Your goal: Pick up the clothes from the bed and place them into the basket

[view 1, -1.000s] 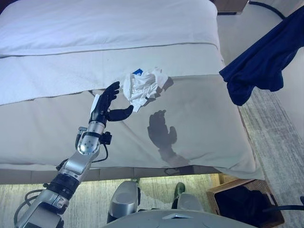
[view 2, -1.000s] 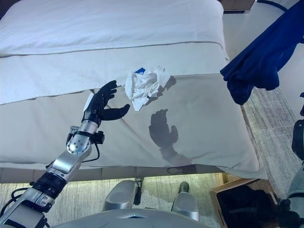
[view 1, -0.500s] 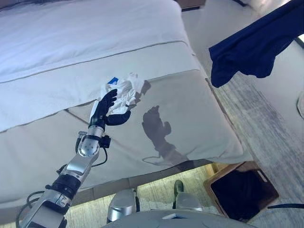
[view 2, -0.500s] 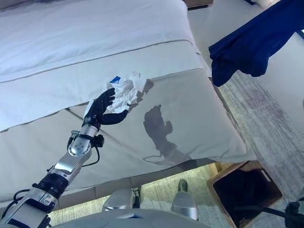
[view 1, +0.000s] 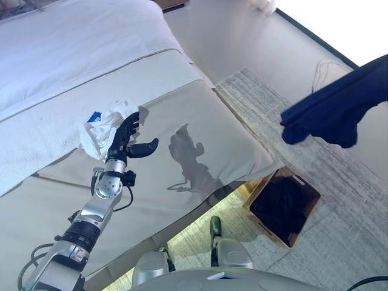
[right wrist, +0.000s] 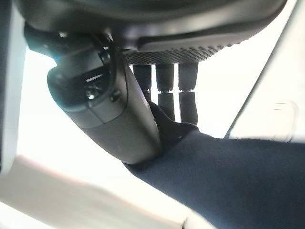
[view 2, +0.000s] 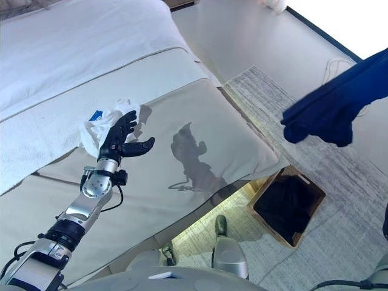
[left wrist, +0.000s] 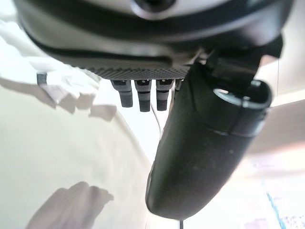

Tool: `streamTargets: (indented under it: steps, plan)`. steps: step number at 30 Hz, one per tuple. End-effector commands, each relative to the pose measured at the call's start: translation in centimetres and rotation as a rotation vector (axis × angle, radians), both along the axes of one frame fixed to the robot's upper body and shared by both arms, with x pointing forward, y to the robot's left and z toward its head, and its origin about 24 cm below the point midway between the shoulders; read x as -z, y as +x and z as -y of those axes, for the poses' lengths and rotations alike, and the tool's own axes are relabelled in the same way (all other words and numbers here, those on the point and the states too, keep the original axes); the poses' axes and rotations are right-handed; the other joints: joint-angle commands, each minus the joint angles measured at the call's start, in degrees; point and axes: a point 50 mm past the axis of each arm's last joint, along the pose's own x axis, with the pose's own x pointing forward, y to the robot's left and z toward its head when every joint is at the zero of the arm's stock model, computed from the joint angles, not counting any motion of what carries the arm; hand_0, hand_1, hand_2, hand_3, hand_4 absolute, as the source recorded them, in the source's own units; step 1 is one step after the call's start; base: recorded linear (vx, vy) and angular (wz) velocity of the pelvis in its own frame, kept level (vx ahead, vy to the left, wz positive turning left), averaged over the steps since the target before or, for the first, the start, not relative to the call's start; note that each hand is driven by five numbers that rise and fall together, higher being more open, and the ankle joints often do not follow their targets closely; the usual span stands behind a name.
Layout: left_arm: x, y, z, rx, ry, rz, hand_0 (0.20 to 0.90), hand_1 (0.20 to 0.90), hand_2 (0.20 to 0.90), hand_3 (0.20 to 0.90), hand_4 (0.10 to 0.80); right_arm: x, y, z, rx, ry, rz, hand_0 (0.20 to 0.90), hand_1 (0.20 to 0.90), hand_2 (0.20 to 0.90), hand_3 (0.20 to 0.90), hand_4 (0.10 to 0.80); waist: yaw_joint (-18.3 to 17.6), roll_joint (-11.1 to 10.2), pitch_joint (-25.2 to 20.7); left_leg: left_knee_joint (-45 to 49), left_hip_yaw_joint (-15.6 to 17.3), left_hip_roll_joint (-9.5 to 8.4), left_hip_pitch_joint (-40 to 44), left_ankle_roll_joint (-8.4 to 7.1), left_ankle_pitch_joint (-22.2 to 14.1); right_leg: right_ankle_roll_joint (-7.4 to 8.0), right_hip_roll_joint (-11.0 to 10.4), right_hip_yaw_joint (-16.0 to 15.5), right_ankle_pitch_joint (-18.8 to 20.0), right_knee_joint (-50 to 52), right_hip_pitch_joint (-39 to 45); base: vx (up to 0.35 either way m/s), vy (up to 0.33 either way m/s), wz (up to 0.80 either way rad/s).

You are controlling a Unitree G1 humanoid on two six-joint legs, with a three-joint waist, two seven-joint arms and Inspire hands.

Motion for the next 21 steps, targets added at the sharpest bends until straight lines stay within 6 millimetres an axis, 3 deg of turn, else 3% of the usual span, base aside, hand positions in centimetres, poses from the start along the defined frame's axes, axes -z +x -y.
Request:
streamTargets:
  steps: [1, 3, 10, 21]
  plan:
    - [-1.2, 0.2, 1.6, 0.055, -0.016, 0.121, 0.9, 0.9, 0.9, 0.9, 0.8, -3.8, -0.8, -0.8, -0.039, -0.115, 0.201, 0.3, 0.3, 0.3, 0.2, 0.1, -0.5, 1.8, -10.3, 2.9, -7.3, -0.37, -1.4, -0.14, -5.6, -0.32, 3.2, -1.8, -4.6, 2.7, 0.6, -0.009, -0.036, -0.19]
    - [-1.2, 0.2, 1.7, 0.057, -0.014, 0.117, 0.9, 0.9, 0.9, 0.9, 0.8, -3.0, -0.7, -1.0, -0.039, -0.096, 0.2, 0.3, 0.3, 0.3, 0.2, 0.1, -0.8, 2.0, -10.3, 2.9, -6.8, -0.21, -1.3, -0.2, -5.7, -0.36, 3.3, -1.6, -4.6, 2.7, 0.6, -0.007, -0.038, -0.09]
    - [-1.1, 0.4, 1.7, 0.067, -0.012, 0.105, 0.9, 0.9, 0.9, 0.9, 0.8, 2.5, -0.9, -1.3, -0.066, -0.051, 0.098, 0.3, 0.3, 0.3, 0.2, 0.1, -3.7, 3.8, -9.7, 4.1, -4.1, 0.56, -0.9, -0.52, -6.4, -0.53, 3.7, 0.0, -4.8, 3.2, -0.2, -0.001, -0.055, -0.17]
    - [-1.1, 0.5, 2.9, 0.128, -0.011, 0.098, 0.9, 0.9, 0.9, 0.9, 0.8, 9.0, -1.6, -1.5, -0.051, 0.016, -0.078, 0.3, 0.3, 0.3, 0.2, 0.1, -5.4, 6.3, -8.1, 2.9, -2.7, 0.96, -1.2, -1.18, -5.8, -0.73, 4.6, 0.3, -4.5, 1.9, -0.8, -0.027, -0.086, -0.1]
